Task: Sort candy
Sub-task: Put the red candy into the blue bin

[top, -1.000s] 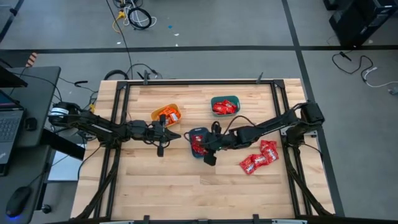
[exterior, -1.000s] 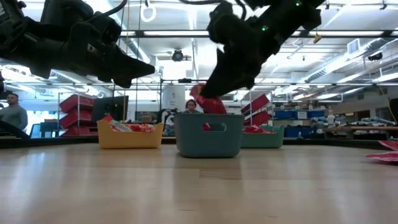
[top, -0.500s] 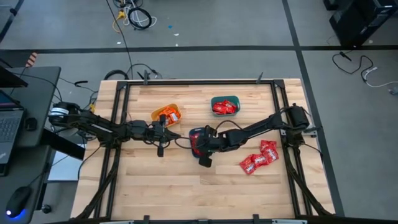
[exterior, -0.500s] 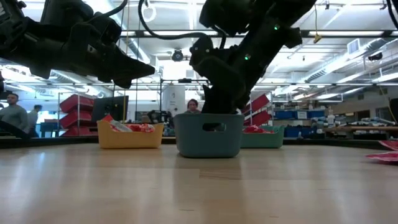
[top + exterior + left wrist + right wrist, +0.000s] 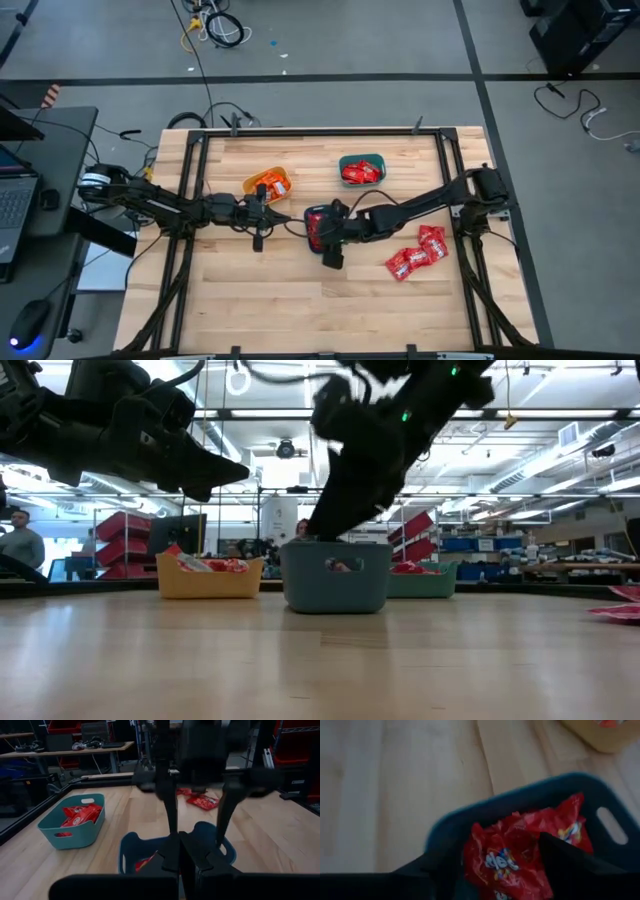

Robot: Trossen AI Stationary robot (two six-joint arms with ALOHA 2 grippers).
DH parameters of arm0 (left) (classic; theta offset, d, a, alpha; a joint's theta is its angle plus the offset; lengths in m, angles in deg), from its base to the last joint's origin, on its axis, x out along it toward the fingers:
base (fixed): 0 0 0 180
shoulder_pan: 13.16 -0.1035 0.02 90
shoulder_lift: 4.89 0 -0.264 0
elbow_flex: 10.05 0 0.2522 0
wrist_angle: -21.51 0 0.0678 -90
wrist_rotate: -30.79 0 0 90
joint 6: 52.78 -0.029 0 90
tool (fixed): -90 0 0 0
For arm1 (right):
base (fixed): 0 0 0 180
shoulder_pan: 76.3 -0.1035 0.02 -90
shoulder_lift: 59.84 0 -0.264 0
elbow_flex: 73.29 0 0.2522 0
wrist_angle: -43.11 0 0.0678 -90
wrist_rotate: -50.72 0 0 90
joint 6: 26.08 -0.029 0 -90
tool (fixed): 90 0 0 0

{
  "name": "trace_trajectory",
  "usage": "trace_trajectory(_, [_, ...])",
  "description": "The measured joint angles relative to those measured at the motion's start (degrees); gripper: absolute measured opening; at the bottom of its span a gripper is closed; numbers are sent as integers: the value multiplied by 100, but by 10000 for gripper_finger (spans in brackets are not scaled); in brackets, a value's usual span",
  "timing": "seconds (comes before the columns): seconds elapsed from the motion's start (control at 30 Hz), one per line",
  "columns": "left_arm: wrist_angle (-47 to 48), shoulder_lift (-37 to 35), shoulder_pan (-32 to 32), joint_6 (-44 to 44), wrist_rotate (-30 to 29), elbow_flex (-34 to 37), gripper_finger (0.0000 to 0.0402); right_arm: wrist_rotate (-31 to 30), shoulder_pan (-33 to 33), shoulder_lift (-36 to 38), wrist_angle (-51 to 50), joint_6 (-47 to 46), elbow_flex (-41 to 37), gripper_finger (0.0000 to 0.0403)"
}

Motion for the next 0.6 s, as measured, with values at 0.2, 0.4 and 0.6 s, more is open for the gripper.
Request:
trace_trajectory(0.2, [9, 0, 0, 0, 2, 0, 3, 9, -171, 571, -698, -172, 0, 303])
trace_trajectory(0.4, [11, 0, -2, 0, 1, 0, 3, -162, -493, 1021, -2586, -941, -2, 281])
trace_trajectory(0.6, [11, 0, -2, 2, 2, 0, 3, -167, -989, 1128, -4207, -2061, -45, 266])
